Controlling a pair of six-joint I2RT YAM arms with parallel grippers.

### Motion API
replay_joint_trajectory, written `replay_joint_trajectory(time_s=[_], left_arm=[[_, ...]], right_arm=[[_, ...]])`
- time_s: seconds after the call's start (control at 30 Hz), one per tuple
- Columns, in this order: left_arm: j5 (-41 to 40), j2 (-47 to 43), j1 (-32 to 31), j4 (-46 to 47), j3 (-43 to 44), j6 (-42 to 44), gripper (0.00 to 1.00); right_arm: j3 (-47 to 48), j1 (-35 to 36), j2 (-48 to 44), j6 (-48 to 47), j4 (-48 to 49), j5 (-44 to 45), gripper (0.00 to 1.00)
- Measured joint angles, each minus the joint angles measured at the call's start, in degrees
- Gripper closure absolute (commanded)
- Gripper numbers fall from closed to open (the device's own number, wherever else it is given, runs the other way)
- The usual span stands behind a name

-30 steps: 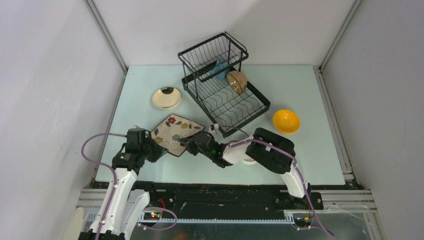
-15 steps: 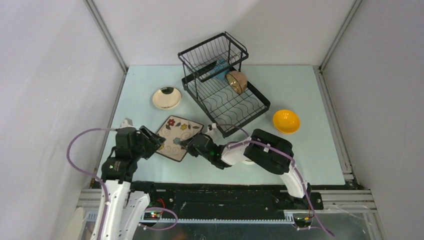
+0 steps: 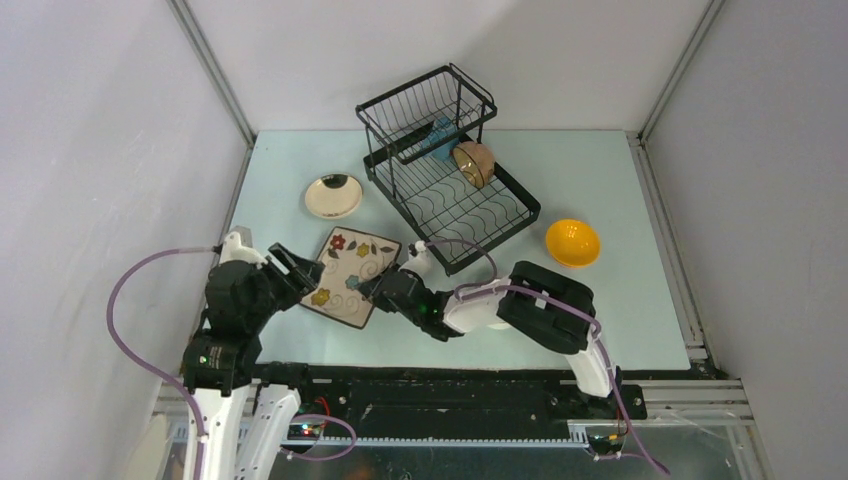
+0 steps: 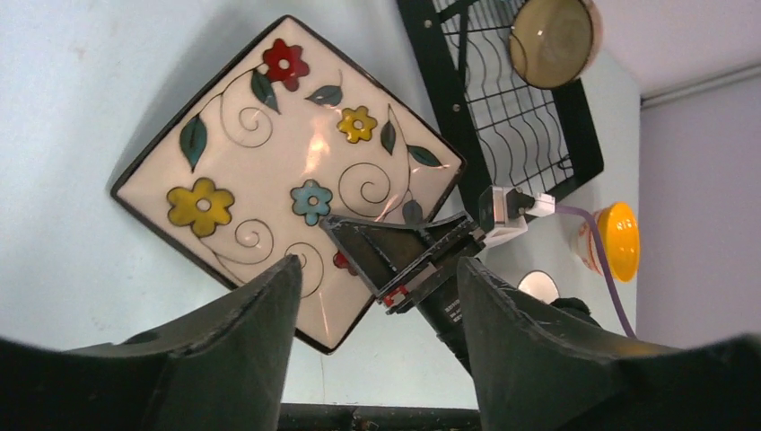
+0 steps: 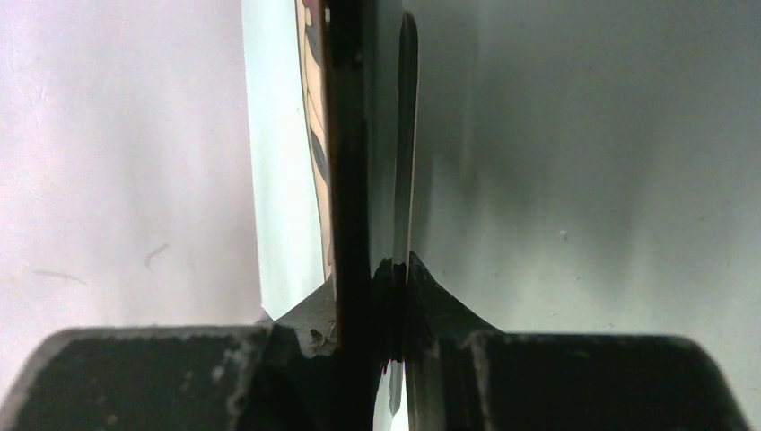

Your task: Load the mixed dishes into the dish rack

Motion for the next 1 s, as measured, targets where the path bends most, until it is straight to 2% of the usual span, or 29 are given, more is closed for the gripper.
replay_joint_trajectory(time_s=[0.1, 0.33, 0.67, 0.87, 1.0], left_arm=[[1.5, -0.1, 0.0, 0.9, 0.4, 2.1, 0.25], [1.9, 2.8, 0.0, 0.6, 6.7, 6.4, 0.25], [1.8, 2.7, 0.0, 0.8, 7.1, 7.9, 0.25], [2.1, 3.1, 0.0, 2.1, 7.0, 7.8, 0.25], [2.6, 3.6, 0.0, 4.6, 6.0, 6.7, 0.22]], right_arm=[[0.0, 0.6, -1.2, -4.5, -0.2, 0.9, 1.00], [-1.5, 2.3, -5.5, -15.1, -1.2, 3.0, 1.00], [-2.7, 3.5, -11.2, -25.7, -5.0, 5.0, 1.00], [-6.3, 1.9, -24.2, -37.0, -15.5, 4.6, 1.00], [-10.1, -4.5, -38.4, -43.4, -22.6, -0.2, 1.00]])
